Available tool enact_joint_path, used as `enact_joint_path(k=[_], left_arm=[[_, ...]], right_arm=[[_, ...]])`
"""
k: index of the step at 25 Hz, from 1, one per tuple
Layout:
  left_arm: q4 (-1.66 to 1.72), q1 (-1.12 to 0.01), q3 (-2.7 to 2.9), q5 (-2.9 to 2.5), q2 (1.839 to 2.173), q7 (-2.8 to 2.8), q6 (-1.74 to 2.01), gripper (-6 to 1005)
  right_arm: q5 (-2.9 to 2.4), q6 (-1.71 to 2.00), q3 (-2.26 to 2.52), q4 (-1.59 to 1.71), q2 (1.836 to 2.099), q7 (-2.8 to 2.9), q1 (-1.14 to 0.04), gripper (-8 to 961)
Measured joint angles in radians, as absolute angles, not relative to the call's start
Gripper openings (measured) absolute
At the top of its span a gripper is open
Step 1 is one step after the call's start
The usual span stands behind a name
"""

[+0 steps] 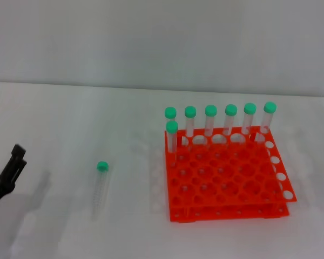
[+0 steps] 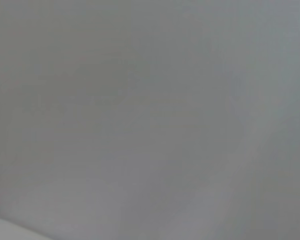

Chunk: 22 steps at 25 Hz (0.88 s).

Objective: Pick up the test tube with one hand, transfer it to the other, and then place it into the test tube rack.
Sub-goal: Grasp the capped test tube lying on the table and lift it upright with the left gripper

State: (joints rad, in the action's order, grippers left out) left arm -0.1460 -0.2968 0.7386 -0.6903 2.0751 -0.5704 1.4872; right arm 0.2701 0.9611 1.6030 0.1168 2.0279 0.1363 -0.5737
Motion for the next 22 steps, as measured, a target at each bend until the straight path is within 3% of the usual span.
enact_joint_path(k=[5, 13, 22], left_arm=[[0.096, -0.264, 0.846, -0.796, 2.059, -0.908, 1.392, 874], [0.355, -0.290, 0.900, -1.136, 1.945, -1.573, 1.276, 874], [0.694, -0.356, 0.901, -1.669, 1.859, -2.240, 1.285, 873]], right_arm=[[0.270, 0.960, 1.605, 0.118, 2.028, 0.137, -0.573, 796], [0.270, 0.961, 1.604, 0.115, 2.028, 0.150, -0.572, 795], [0.270, 0.964, 1.603, 0.118, 2.028, 0.150, -0.573, 795]])
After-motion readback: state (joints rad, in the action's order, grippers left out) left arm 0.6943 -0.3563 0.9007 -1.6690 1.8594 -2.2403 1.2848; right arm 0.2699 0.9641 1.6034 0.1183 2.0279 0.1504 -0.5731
